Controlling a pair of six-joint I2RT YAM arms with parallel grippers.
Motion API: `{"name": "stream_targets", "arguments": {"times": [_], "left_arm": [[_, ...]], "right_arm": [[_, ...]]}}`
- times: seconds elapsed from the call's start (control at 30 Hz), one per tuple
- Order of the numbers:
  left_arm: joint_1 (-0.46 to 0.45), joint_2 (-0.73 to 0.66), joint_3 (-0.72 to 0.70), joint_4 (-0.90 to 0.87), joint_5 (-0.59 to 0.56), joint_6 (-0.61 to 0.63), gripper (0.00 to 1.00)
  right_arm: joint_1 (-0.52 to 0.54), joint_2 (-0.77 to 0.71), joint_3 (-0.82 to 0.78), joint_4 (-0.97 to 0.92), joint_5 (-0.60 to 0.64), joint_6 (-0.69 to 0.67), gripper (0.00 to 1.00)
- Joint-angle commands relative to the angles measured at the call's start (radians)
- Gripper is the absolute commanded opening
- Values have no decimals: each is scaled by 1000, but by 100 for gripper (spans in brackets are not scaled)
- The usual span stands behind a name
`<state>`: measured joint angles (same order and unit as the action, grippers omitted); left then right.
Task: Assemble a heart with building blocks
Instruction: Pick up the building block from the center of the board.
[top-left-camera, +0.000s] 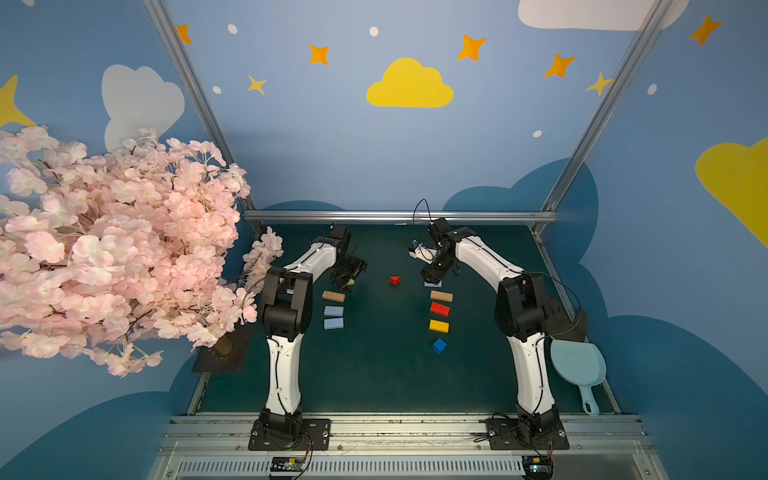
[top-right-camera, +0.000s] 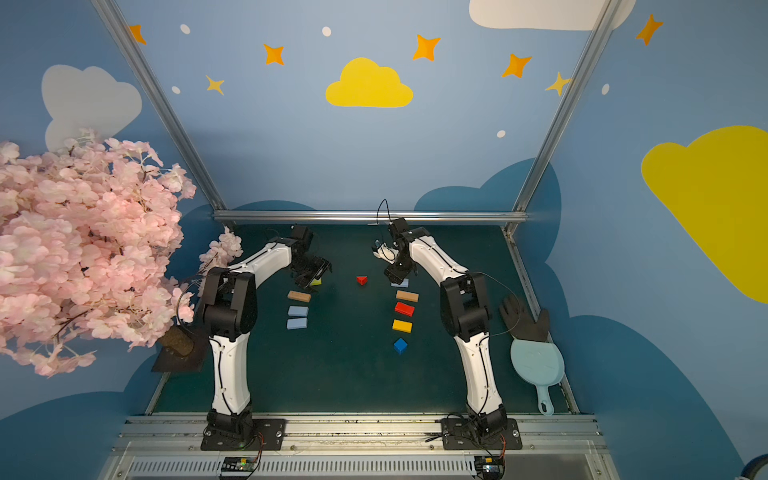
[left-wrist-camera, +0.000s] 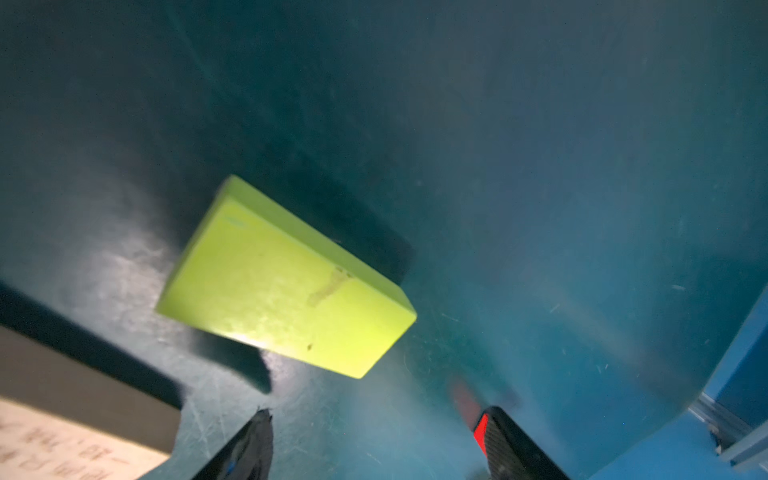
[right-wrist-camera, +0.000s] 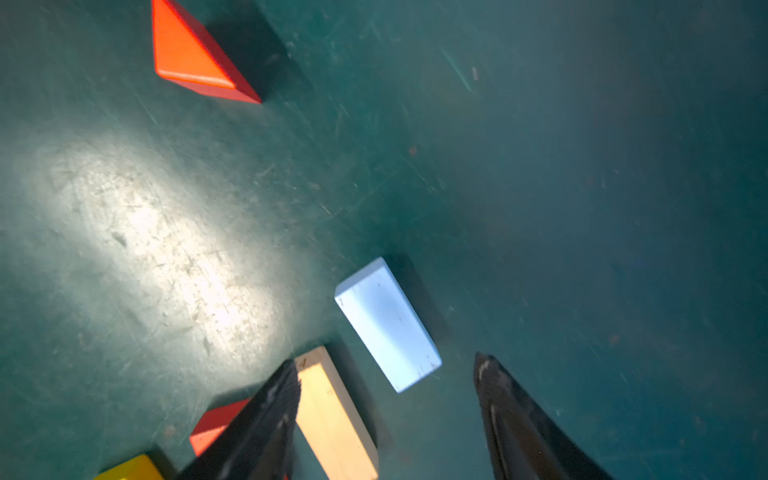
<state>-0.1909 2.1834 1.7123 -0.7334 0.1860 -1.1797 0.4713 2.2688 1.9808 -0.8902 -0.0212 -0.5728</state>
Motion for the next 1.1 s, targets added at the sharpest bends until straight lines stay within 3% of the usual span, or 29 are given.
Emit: {"name": "stream_targets", "arguments": {"times": [0.0,0.23,0.47,0.77,0.87,0.97,1.07], "left_arm": [[-1,32,51,-47,-47,-65,78],[-4,92,120,-92,-66,-108,74],[-5,106,114,-115,-106,-163,63],[10,140,122,-121,-98,-149,38],[12,140,113,-129,-103,-119,35],[14,138,96,-139,-105,-90,32],[16,120,59,-139,-111,-66,30]], "right_arm": [[-1,39,-16,7,-8,-27,71],[-7,80,-10,18,15,-26,70],[-8,111,1,7,18,-22,66],[-13,120,1,-10,9,-22,41],[-12,120,3,-6,-1,-16,38],[-10,128,20,-9,-12,-9,26],[-10,137,37,-21,-31,3,21]]}}
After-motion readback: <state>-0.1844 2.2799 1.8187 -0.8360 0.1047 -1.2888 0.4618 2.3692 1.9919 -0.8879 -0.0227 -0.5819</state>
